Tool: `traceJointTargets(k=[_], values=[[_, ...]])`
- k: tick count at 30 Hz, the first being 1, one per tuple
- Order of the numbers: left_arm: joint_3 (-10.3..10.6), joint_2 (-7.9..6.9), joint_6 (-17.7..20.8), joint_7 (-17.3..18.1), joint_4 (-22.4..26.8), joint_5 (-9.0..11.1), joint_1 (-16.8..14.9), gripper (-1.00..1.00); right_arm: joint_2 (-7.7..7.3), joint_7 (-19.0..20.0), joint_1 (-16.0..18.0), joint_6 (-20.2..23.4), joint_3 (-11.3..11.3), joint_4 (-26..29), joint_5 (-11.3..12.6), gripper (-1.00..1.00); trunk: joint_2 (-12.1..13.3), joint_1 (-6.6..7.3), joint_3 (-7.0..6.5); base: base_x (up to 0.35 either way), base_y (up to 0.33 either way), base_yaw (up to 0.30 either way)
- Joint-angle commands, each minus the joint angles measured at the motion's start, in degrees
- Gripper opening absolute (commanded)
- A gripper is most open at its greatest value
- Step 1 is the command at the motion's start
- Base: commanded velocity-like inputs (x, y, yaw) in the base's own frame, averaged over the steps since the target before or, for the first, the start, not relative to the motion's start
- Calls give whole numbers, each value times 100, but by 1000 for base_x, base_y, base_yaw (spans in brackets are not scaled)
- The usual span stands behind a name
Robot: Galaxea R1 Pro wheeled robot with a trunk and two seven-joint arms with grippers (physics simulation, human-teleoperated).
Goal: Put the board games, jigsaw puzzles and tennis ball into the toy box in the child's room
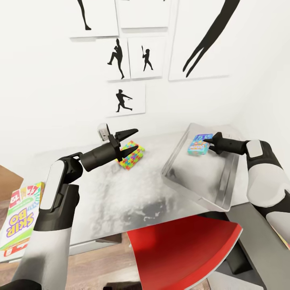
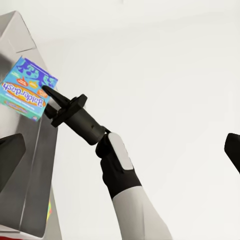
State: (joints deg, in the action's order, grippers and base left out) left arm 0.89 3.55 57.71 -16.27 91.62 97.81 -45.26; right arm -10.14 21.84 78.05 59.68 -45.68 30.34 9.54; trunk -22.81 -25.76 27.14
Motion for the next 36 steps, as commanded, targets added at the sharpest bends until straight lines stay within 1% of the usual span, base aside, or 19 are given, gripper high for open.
traceJointTargets(k=[1,10,20,36], values=[[-3,5,12,-60,1,59,-11,100,3,-4,20,32,-28,0,13,-100,-11,-3,18,0,0,0],[1,12,12,-60,-5,55,-29,100,30,-4,59,32,-28,-1,13,-100,-11,-3,102,0,0,0],[149,16,12,-63,-21,67,-36,100,35,-4,75,32,-28,-2,13,-100,-11,-3,195,0,0,0],[213,23,12,-67,-36,72,-60,100,12,-3,78,32,-28,-2,13,-100,-11,-3,344,0,0,0]])
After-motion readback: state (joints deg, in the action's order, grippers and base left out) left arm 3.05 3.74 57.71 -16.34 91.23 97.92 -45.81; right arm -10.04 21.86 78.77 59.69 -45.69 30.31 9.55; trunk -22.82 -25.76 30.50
